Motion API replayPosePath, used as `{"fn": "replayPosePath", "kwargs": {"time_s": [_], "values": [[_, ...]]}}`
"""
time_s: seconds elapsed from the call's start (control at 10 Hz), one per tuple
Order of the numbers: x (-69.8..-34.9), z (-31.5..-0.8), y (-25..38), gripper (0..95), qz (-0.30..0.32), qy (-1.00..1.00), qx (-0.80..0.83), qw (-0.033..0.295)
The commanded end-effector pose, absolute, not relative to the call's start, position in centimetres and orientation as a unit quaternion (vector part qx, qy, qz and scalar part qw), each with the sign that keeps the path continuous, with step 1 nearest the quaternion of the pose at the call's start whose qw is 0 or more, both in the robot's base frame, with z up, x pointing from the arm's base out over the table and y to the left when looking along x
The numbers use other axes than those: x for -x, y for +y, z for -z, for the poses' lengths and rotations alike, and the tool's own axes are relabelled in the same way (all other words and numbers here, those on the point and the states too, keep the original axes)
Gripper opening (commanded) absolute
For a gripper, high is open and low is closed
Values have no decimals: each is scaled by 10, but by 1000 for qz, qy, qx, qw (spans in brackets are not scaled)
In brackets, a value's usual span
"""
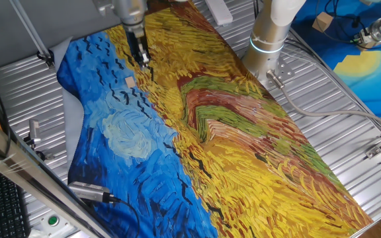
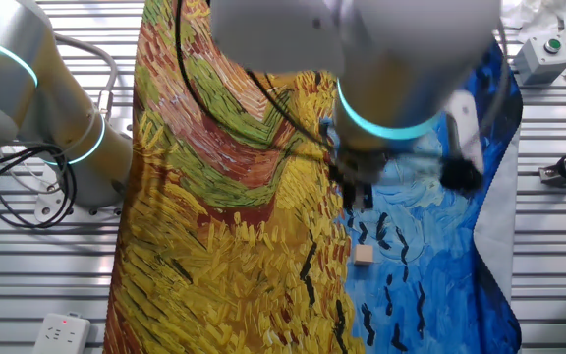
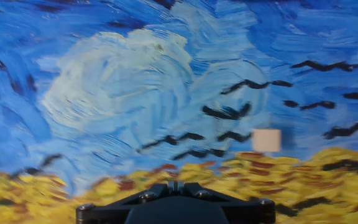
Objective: Pick up the small block on the left and move it to the right
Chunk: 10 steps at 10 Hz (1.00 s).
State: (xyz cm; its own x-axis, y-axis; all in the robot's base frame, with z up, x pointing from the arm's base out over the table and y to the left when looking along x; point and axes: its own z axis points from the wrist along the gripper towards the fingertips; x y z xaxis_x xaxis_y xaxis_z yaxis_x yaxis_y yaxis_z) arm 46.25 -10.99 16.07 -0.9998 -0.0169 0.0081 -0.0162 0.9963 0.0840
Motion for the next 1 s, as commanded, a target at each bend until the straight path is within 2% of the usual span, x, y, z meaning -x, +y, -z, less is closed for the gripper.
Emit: {"fn": "replayPosePath", "kwargs": {"time_s": [0.1, 0.5, 0.8, 1.0], "values": [[-461, -168, -122, 0, 40, -999, -17, 7], [-454, -170, -122, 0, 40, -999, -3, 22], [-439, -169, -116, 0, 38, -999, 5, 22], [-443, -167, -115, 0, 40, -999, 2, 22]]}}
